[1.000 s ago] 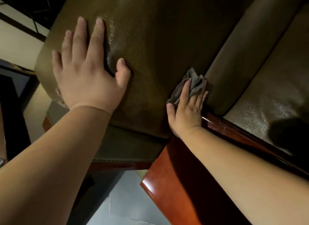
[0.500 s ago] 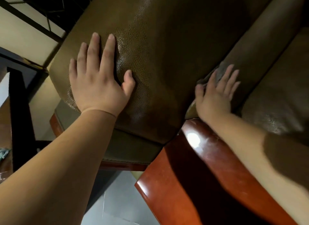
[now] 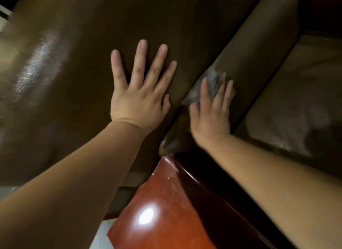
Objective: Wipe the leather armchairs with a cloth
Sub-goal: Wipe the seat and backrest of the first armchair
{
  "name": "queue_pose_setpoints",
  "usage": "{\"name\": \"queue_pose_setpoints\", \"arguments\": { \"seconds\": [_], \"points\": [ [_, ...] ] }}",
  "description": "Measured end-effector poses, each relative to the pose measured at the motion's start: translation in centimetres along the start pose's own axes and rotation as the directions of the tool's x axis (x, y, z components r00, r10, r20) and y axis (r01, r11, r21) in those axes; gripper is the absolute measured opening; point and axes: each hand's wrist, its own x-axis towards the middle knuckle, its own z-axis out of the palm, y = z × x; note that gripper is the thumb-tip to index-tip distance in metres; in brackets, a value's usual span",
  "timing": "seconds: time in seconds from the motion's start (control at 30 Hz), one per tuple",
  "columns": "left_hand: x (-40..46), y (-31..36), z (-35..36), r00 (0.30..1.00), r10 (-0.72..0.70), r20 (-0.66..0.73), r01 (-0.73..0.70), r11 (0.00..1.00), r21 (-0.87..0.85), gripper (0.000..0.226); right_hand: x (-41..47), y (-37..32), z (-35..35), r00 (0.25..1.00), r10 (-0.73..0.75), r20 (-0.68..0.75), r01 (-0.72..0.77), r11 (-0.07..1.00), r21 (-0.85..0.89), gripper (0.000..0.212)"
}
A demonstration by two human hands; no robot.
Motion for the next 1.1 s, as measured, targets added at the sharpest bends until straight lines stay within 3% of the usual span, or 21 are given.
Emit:
{"name": "queue_pose_setpoints", "arguments": {
  "seconds": [0.1, 0.2, 0.23, 0.3, 0.37, 0.43, 0.53, 0.6, 0.67, 0.73, 0.8, 0.87, 0.9, 1.0, 1.1],
  "points": [
    [0.2, 0.7, 0.8, 1.000, -0.001, 0.008, 0.001, 1.000, -0.008, 0.076, -7.2, 0.7, 2.8, 0.957, -0.284, 0.050, 0.287, 0.957, -0.042, 0.067],
    [0.1, 0.5, 1.6, 0.999, 0.006, -0.051, -0.007, 1.000, -0.019, 0.076, -6.1, 2.9, 2.0, 0.915, -0.384, 0.127, 0.389, 0.921, -0.021, 0.074],
    [0.2, 0.6, 1.9, 0.997, 0.002, -0.080, -0.003, 1.000, -0.014, 0.075, -3.4, 3.4, 1.1, 0.926, -0.360, 0.113, 0.366, 0.930, -0.036, 0.080],
    [0.7, 1.0, 2.3, 0.990, -0.018, -0.140, 0.015, 1.000, -0.022, 0.074, 3.6, 3.8, -1.5, 0.989, -0.147, 0.010, 0.147, 0.987, -0.057, 0.083],
    [1.2, 1.5, 2.6, 0.982, -0.038, -0.184, 0.035, 0.999, -0.015, 0.072, 11.0, 4.9, -4.5, 0.983, 0.105, -0.153, -0.110, 0.994, -0.023, 0.075],
    [1.4, 1.8, 2.9, 0.980, -0.049, -0.194, 0.046, 0.999, -0.017, 0.072, 13.4, 5.0, -5.4, 0.969, 0.164, -0.183, -0.172, 0.985, -0.032, 0.070],
    [0.8, 1.9, 3.1, 0.980, -0.050, -0.195, 0.050, 0.999, -0.002, 0.074, 5.9, 3.1, -2.9, 0.997, -0.074, -0.013, 0.074, 0.997, 0.003, 0.070],
    [0.7, 1.8, 3.0, 0.980, -0.053, -0.193, 0.058, 0.998, 0.021, 0.075, -0.9, 2.6, -1.6, 0.959, -0.247, 0.140, 0.246, 0.969, 0.025, 0.075],
    [0.9, 1.7, 2.9, 0.980, -0.056, -0.191, 0.063, 0.998, 0.028, 0.075, -1.9, 4.0, -1.4, 0.931, -0.318, 0.178, 0.324, 0.946, -0.006, 0.078],
    [1.2, 1.8, 2.9, 0.977, -0.069, -0.201, 0.076, 0.997, 0.027, 0.075, 3.0, 5.4, -2.3, 0.965, -0.243, 0.098, 0.246, 0.969, -0.021, 0.074],
    [1.4, 2.2, 3.0, 0.976, -0.085, -0.201, 0.090, 0.996, 0.018, 0.076, 10.0, 6.2, -4.5, 0.998, -0.012, -0.069, 0.013, 1.000, 0.013, 0.070],
    [1.6, 3.1, 3.4, 0.977, -0.098, -0.191, 0.097, 0.995, -0.013, 0.079, 14.7, 6.8, -5.8, 0.967, 0.209, -0.143, -0.197, 0.976, 0.094, 0.069],
    [1.5, 3.7, 3.5, 0.978, -0.107, -0.179, 0.102, 0.994, -0.035, 0.080, 14.7, 6.4, -5.7, 0.960, 0.246, -0.134, -0.231, 0.966, 0.119, 0.068],
    [1.1, 4.5, 3.9, 0.979, -0.116, -0.168, 0.103, 0.991, -0.082, 0.082, 7.3, 4.0, -3.8, 0.999, 0.038, -0.029, -0.034, 0.992, 0.124, 0.066],
    [1.3, 4.1, 4.2, 0.979, -0.102, -0.175, 0.093, 0.994, -0.062, 0.083, 2.0, 4.1, -2.9, 0.973, -0.201, 0.113, 0.190, 0.977, 0.099, 0.072]
  ]
}}
